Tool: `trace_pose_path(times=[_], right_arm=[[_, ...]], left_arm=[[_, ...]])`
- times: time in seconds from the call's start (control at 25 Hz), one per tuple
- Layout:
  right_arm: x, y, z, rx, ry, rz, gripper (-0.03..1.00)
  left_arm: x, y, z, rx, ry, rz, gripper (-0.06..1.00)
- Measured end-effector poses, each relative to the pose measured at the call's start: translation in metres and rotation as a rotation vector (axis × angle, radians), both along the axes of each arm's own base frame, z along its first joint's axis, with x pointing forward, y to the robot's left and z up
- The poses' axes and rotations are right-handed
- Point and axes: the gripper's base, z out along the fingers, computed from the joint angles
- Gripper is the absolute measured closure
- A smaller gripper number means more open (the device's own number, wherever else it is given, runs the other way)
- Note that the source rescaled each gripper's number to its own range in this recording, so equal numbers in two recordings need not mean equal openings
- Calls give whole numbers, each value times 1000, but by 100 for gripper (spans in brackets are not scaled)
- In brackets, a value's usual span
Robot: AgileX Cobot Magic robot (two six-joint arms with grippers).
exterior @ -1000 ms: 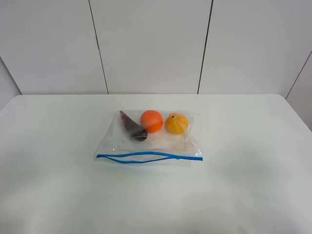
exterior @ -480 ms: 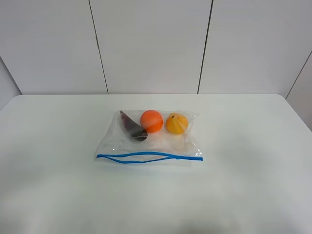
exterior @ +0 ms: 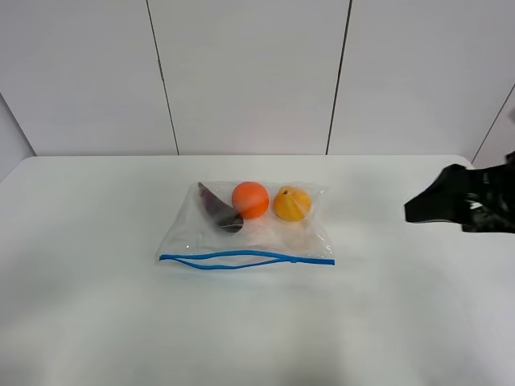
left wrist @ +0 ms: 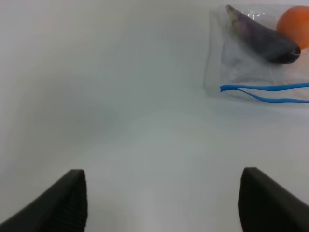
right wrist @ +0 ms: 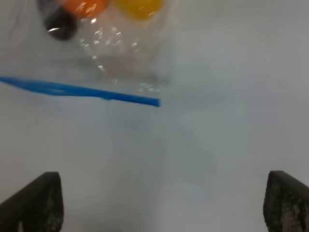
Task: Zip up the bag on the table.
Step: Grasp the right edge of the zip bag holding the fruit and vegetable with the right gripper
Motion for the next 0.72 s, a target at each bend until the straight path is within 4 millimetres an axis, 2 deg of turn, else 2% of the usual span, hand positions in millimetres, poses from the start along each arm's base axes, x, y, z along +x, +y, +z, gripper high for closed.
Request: trace_pose_path(times=[0.16,0.36,0.56,0.72], right_arm=[[37,7,-36,85,93,46,-2],[69,14,-84,183,187,92,-2],[86,20,-127,260,263,132,-2],[92,22,-153,298,303,150,-2]], left_arm=[[0,0,0,0,0,0,-2],[0,0,0,0,0,0,-2],[0,0,0,0,0,0,-2],[0,0,0,0,0,0,-2]])
